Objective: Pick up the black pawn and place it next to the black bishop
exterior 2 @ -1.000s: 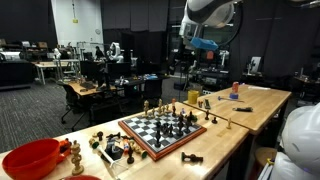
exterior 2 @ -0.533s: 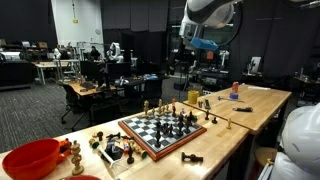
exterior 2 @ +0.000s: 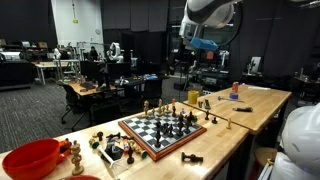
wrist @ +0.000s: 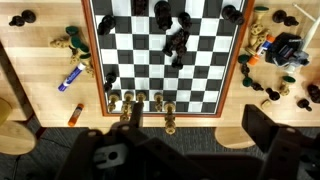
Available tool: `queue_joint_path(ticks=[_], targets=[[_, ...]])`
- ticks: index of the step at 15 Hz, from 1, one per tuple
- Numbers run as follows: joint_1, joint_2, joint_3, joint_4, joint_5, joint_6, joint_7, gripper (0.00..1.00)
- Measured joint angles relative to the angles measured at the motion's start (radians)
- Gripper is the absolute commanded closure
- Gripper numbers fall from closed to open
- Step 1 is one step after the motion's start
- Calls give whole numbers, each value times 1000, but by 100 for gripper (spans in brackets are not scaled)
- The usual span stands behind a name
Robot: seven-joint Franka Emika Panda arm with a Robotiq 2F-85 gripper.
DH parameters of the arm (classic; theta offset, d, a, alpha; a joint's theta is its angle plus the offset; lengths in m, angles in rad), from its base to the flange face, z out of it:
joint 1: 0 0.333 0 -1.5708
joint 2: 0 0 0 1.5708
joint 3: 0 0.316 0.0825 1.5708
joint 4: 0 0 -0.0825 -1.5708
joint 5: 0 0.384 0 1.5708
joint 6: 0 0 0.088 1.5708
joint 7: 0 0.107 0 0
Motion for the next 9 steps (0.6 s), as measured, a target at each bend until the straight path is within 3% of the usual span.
queue_joint_path(ticks=[5,9], targets=[[1,1,10,-3,-1,0,0,0],[22,-4,102,-24,-9,5,49,0]])
